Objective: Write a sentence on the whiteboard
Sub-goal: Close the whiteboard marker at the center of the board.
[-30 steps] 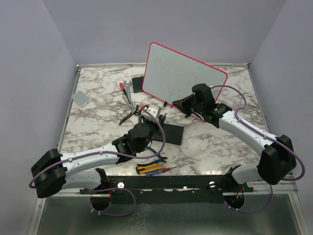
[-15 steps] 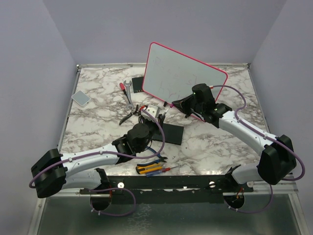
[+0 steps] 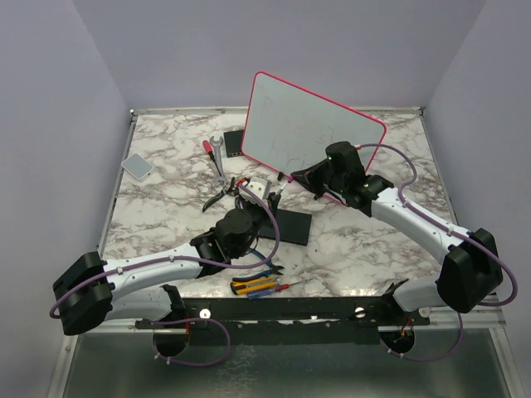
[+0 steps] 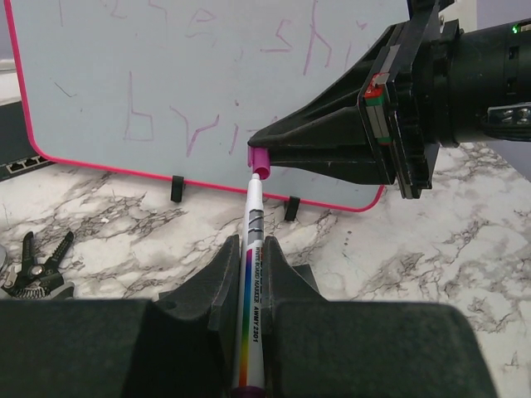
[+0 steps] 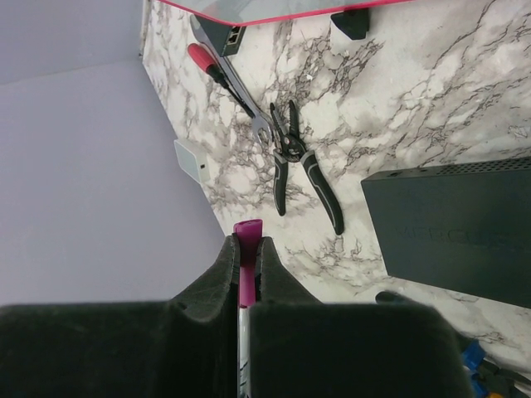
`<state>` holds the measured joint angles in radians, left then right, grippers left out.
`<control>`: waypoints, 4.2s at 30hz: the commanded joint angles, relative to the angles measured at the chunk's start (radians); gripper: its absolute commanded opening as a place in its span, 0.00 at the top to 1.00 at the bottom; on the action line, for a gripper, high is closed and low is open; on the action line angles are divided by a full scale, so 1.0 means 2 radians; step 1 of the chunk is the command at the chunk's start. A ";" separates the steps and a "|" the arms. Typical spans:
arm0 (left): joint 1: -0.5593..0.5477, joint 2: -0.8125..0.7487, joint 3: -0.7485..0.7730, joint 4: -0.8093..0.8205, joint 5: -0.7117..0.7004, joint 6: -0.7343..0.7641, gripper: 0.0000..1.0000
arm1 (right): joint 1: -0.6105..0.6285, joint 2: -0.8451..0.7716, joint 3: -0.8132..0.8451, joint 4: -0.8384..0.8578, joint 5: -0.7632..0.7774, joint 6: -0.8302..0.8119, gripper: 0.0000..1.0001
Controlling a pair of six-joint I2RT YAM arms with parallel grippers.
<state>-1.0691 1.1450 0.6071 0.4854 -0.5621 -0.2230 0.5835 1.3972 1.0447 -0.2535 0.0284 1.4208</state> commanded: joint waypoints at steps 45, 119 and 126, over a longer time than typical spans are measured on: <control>0.000 0.019 -0.011 0.057 -0.045 0.018 1.00 | 0.004 -0.007 -0.014 0.022 -0.042 -0.021 1.00; 0.095 0.170 -0.014 0.257 0.045 0.008 1.00 | 0.118 -0.029 -0.038 0.083 -0.033 -0.069 1.00; 0.097 0.152 -0.031 0.258 0.041 0.004 1.00 | 0.117 -0.068 -0.066 0.047 0.054 -0.033 1.00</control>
<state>-0.8772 1.4830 0.5495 0.9783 -0.4866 -0.2020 0.8146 1.3266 0.9466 -0.0814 0.0429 1.3079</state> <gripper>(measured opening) 0.114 0.005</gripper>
